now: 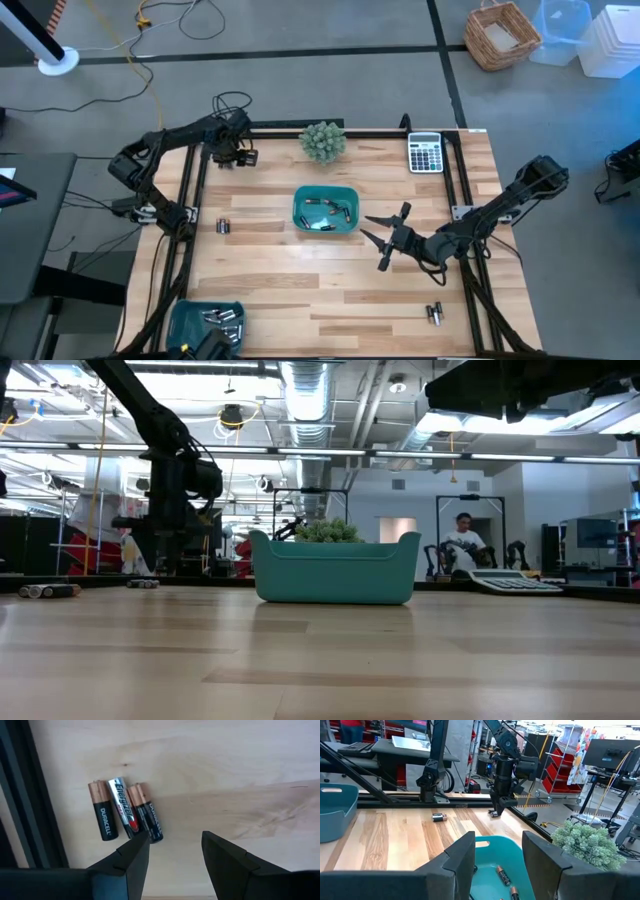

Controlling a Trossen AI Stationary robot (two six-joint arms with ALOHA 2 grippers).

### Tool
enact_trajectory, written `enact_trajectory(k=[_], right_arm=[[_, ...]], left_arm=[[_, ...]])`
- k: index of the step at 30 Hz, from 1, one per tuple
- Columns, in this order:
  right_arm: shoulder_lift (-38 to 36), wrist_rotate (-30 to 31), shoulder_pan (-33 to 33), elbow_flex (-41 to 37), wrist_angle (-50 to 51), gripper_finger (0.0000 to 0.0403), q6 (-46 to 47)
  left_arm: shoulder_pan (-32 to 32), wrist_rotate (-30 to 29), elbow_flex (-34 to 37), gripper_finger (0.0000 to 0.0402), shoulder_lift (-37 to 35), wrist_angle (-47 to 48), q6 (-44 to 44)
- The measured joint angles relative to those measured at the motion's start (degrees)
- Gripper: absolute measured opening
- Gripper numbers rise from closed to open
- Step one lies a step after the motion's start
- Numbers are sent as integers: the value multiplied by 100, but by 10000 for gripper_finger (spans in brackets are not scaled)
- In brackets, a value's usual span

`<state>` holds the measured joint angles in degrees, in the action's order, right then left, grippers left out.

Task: Sort batteries
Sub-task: Put the black battery into the green bin

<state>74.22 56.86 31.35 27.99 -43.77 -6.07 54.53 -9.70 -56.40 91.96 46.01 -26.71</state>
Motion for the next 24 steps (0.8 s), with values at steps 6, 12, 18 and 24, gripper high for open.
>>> enact_trajectory(k=[6, 12, 18, 24], right_arm=[[0, -2, 0, 0, 2, 177, 0], [0, -2, 7, 0, 4, 177, 0], [0, -2, 7, 0, 4, 177, 0], [0, -2, 7, 0, 9, 177, 0]], left_arm=[[-29, 7, 0, 177, 0, 72, 101], [-128, -7, 0, 177, 0, 154, 299], [-16, -58, 0, 173, 0, 141, 221], [-273, 158, -109, 165, 0, 112, 68]])
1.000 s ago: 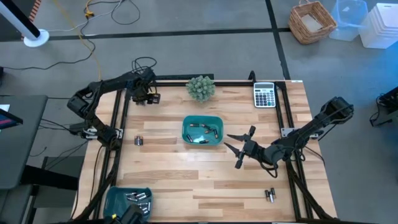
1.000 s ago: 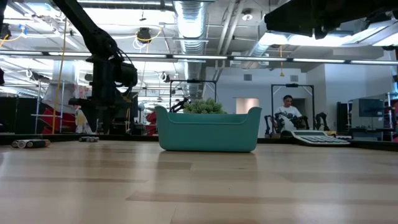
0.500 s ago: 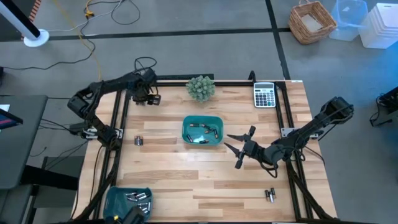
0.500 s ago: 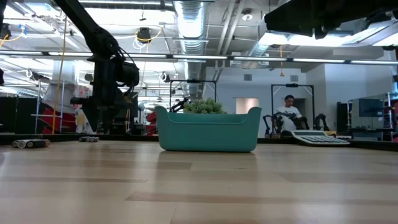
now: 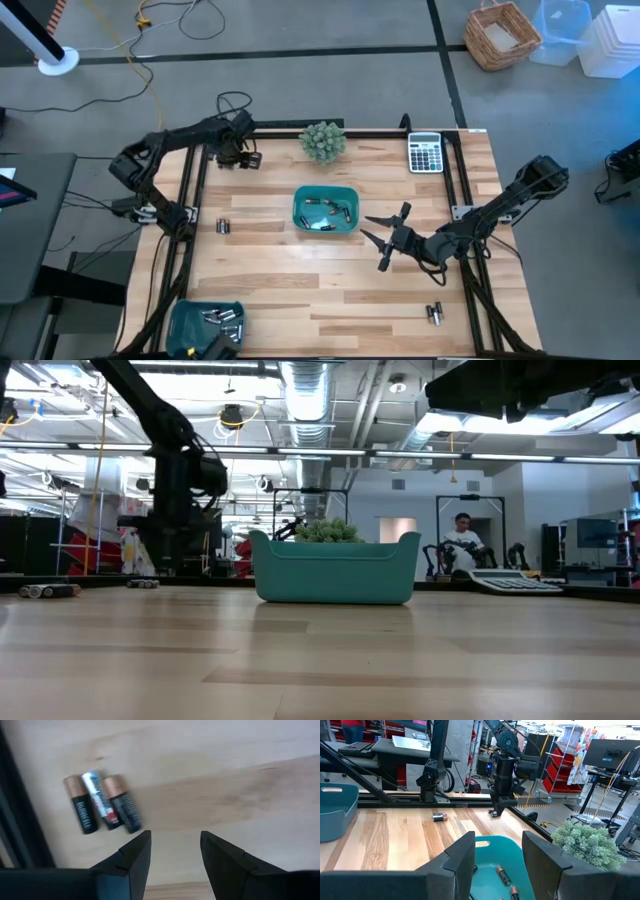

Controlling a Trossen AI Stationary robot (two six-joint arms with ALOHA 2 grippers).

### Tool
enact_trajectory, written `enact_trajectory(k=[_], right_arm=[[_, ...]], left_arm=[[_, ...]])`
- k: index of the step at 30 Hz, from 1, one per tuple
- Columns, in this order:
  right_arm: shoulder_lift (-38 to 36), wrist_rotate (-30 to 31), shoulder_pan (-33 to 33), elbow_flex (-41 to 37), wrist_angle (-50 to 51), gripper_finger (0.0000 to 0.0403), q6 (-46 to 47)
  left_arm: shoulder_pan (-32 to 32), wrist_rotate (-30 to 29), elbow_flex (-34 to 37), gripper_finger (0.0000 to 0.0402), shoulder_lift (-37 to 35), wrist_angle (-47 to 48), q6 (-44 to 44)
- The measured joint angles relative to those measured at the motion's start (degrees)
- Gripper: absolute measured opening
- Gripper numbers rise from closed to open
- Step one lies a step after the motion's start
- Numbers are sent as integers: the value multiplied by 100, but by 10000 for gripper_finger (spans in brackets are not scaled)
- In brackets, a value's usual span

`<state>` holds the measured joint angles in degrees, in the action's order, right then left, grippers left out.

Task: Sort batteries
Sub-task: Put the black battery into the green bin

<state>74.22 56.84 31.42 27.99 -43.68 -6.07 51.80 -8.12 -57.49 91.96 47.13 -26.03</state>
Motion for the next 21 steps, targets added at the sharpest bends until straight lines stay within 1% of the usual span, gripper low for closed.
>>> enact_trajectory(k=[5, 9, 12, 14, 17, 19, 21], right_arm=[[0, 0, 0, 0, 14, 177, -44], [0, 0, 0, 0, 160, 177, -44], [0, 0, 0, 0, 203, 177, -82], [0, 0, 0, 0, 191, 177, -276], [0, -2, -40, 0, 23, 177, -700], [0, -49, -61, 0, -32, 177, -673], [0, -254, -85, 0, 23, 177, -611]], left_arm=[[-134, -49, -302, 163, 0, -15, -75], [17, -144, -440, 163, 0, -19, -120], [138, -160, -511, 173, 0, -35, -132], [158, -113, -527, 183, 0, -73, -148], [163, 63, -527, 196, 0, -293, -99], [206, 85, -527, 201, 0, -589, -35], [315, 114, -534, 203, 0, -840, 65]])
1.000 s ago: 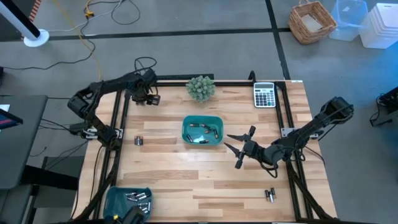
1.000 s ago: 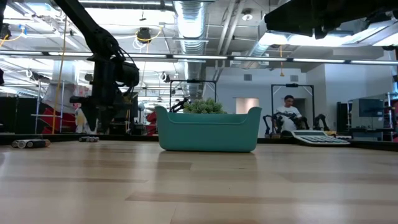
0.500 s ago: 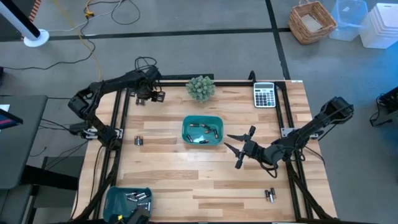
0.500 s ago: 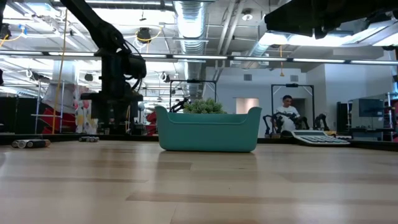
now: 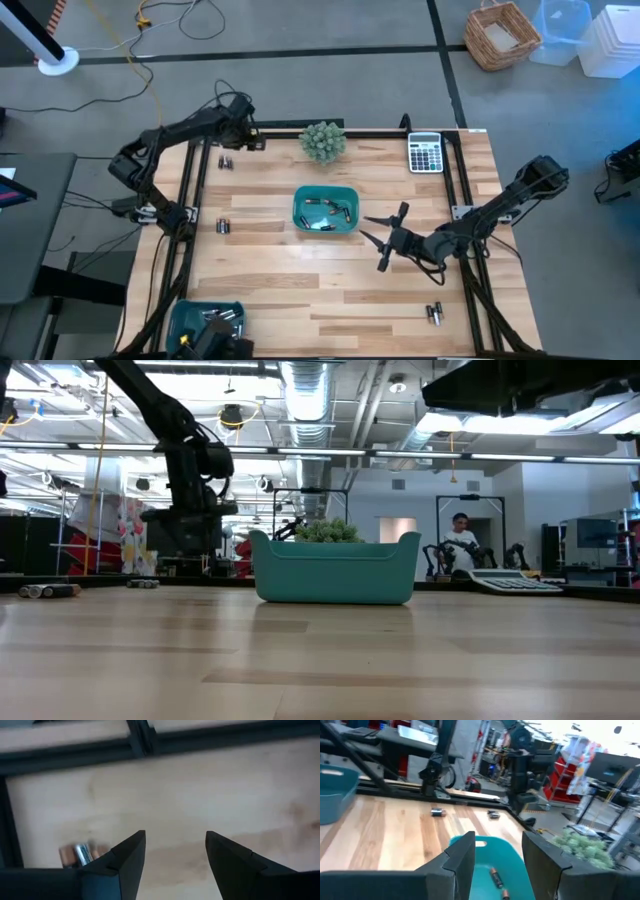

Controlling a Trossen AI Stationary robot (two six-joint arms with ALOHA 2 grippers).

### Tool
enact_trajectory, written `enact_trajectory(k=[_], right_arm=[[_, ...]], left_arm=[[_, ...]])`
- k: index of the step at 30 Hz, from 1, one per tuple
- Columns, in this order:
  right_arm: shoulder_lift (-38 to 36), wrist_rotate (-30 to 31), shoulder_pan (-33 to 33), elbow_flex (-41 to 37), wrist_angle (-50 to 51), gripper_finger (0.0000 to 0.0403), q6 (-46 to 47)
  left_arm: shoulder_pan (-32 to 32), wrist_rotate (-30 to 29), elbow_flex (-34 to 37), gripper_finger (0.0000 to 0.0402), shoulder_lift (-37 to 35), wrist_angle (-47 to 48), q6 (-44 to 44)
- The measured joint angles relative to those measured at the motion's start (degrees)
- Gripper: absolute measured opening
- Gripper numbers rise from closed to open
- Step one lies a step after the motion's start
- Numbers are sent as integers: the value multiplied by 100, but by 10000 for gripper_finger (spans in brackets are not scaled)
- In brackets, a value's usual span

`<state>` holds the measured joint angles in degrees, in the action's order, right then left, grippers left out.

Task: Sort batteries
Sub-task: Put the black battery into the green bin

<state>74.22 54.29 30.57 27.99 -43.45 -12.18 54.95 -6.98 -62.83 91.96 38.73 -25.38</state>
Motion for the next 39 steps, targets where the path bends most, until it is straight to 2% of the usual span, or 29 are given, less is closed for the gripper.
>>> enact_trajectory(k=[3, 16, 30, 39], right_arm=[[0, -41, 2, 0, -3, 177, -4], [0, -58, -76, 0, 52, 177, -7], [0, -52, -157, 0, 138, 177, 145], [0, -52, -153, 0, 144, 177, 163]], left_arm=[[207, 39, -204, 204, 144, 112, 47], [659, -316, -1281, 204, 1174, 1885, 374], [747, -351, -1241, 196, 1404, 2540, 576], [597, -41, -829, 196, 1403, 2115, 541]])
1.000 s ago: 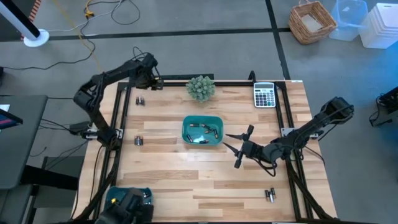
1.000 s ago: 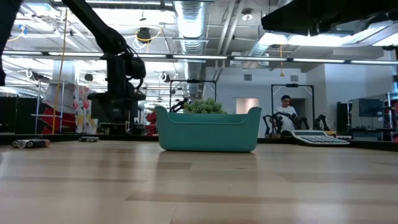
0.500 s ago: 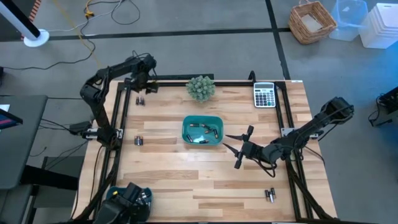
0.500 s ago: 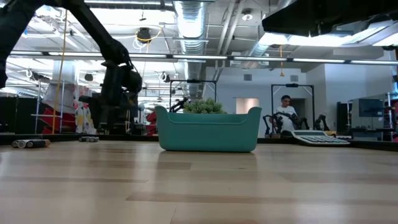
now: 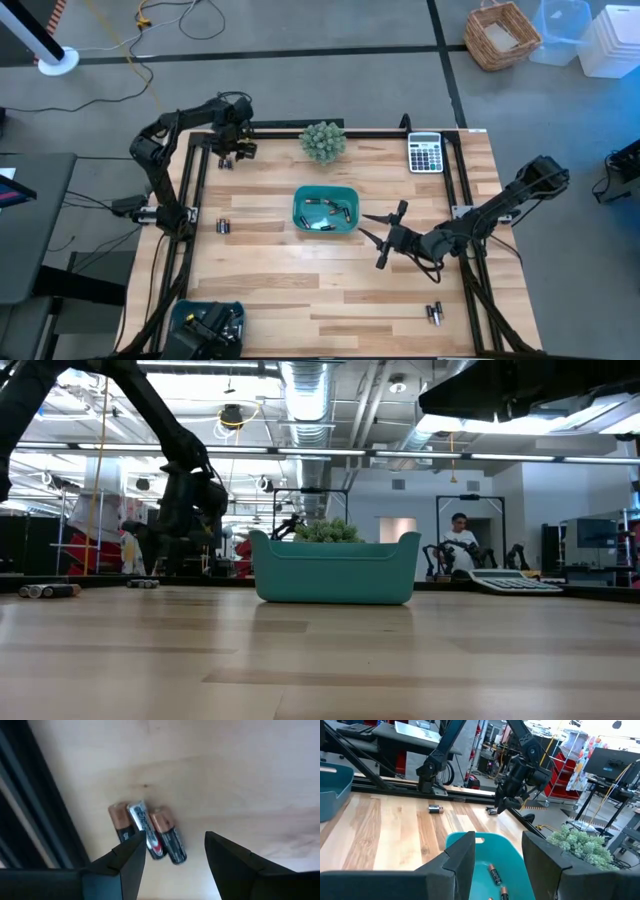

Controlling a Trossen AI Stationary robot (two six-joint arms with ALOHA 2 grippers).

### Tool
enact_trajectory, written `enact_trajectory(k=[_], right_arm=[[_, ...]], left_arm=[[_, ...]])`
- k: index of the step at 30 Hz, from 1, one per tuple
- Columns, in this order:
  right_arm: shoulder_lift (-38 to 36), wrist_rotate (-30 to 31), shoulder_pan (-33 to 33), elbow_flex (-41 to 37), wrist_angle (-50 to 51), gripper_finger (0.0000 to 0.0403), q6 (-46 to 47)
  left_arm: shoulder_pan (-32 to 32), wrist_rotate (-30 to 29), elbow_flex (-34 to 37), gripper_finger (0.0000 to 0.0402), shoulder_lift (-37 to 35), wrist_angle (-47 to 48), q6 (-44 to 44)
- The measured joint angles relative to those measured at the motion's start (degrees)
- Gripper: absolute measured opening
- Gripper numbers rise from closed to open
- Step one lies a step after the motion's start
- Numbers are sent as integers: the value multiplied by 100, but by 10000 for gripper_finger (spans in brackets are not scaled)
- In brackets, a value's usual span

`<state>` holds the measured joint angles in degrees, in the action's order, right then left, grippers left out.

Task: Sort batteries
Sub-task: Put the black battery into the green bin

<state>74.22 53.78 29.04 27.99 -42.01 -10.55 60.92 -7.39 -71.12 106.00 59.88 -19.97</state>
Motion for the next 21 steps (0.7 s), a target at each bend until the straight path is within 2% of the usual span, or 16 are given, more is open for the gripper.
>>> enact_trajectory(k=[21], right_arm=[[0, 2, 0, 0, -3, 177, 0]], left_arm=[[-3, 567, 101, 196, 0, 22, 2]])
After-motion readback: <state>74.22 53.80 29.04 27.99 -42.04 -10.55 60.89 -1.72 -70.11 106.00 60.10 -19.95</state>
